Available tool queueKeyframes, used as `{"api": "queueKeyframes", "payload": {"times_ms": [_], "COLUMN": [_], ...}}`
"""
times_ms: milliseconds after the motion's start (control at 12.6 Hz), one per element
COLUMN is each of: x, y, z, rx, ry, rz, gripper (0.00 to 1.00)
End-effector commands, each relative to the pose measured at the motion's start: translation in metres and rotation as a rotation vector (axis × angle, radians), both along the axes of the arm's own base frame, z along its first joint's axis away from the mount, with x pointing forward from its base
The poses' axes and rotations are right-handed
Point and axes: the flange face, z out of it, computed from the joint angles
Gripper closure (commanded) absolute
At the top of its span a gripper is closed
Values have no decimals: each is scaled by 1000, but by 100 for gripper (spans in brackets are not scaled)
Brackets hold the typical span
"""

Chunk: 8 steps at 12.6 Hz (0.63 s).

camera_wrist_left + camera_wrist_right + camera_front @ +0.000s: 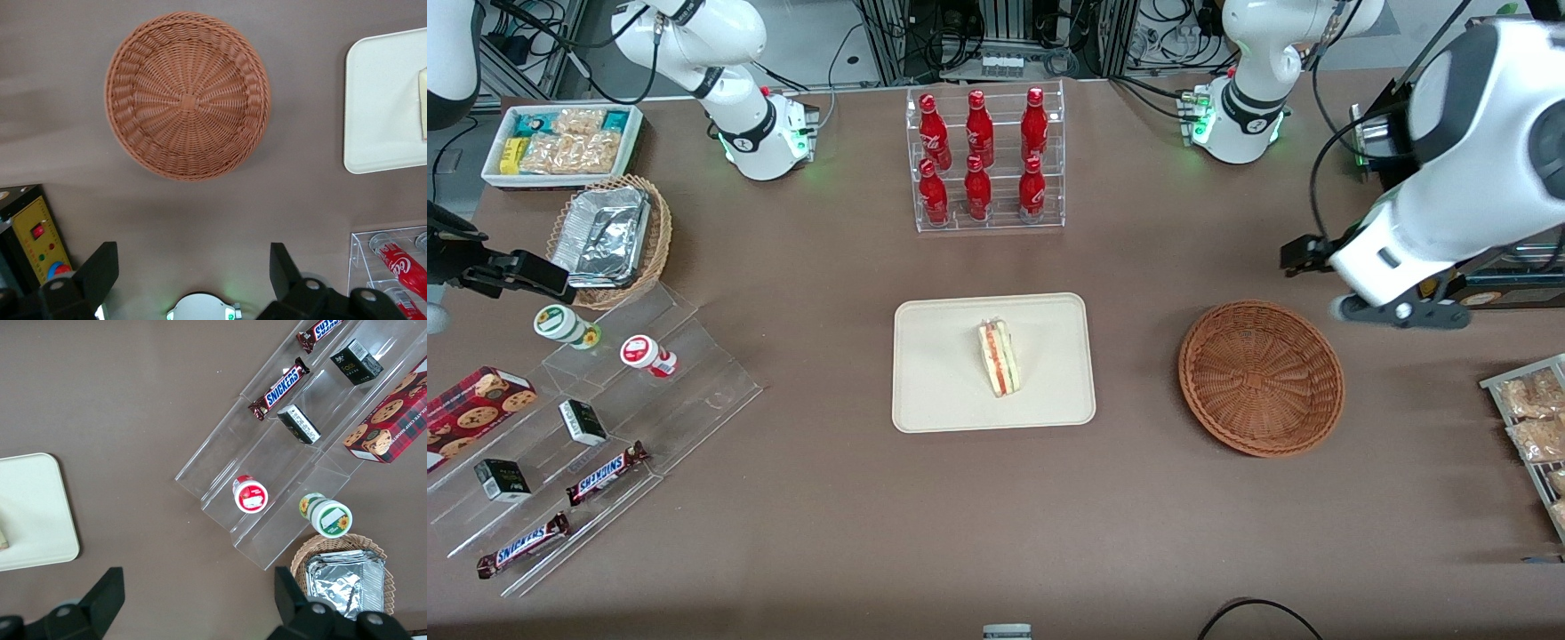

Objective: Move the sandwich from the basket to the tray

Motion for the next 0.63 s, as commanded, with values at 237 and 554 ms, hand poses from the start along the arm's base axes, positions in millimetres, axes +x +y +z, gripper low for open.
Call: {"api": "queueKeyframes", "payload": {"times_ms": [237,554], "x": [-22,-22], "y": [19,36], "z": [24,33], "rx": [11,10], "ry": [-17,-43], "rz": [19,51], "gripper": [0,0]}}
